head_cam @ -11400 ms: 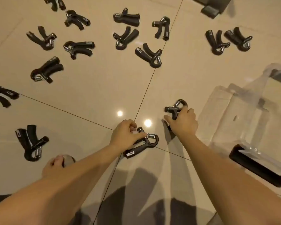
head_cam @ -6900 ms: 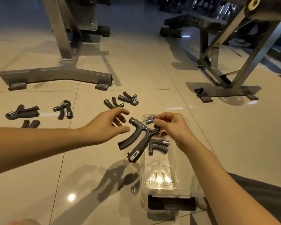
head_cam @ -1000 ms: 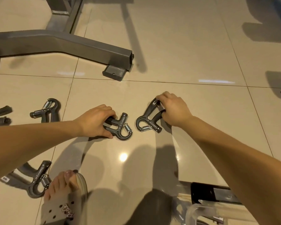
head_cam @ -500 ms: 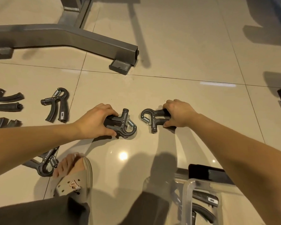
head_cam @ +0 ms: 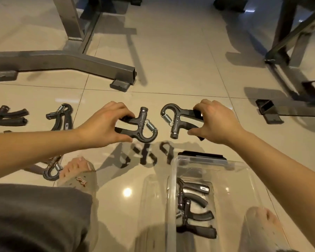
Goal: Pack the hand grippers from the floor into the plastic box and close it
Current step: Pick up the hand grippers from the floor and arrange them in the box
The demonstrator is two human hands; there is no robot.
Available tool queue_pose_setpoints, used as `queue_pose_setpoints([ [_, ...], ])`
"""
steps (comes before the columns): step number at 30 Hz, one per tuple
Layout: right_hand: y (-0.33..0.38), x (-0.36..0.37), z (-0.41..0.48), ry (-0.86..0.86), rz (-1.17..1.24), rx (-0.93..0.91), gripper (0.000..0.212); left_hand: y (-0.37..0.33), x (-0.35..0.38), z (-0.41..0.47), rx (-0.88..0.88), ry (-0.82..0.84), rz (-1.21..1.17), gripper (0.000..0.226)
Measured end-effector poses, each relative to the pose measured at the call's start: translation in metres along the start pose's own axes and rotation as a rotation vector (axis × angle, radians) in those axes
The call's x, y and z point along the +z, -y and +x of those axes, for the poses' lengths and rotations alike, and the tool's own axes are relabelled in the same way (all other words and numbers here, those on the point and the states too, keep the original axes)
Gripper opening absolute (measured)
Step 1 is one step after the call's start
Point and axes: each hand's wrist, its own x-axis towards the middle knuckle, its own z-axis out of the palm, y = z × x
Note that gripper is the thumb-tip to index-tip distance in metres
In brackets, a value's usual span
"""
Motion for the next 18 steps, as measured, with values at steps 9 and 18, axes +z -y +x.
queue_pose_setpoints([
  [9, -0.005, -0.029, -0.127, 0.020, -0.034, 0.003, 0.066, -0.076, -0.055, -0.029, 0.191, 0.111, 0.147, 0.067],
  [18, 0.003, 0.021, -0.222, 0.174, -0.031, 0.044, 0.060, -0.116, 0.002, -0.091, 0.244, 0.254, 0.102, 0.064],
])
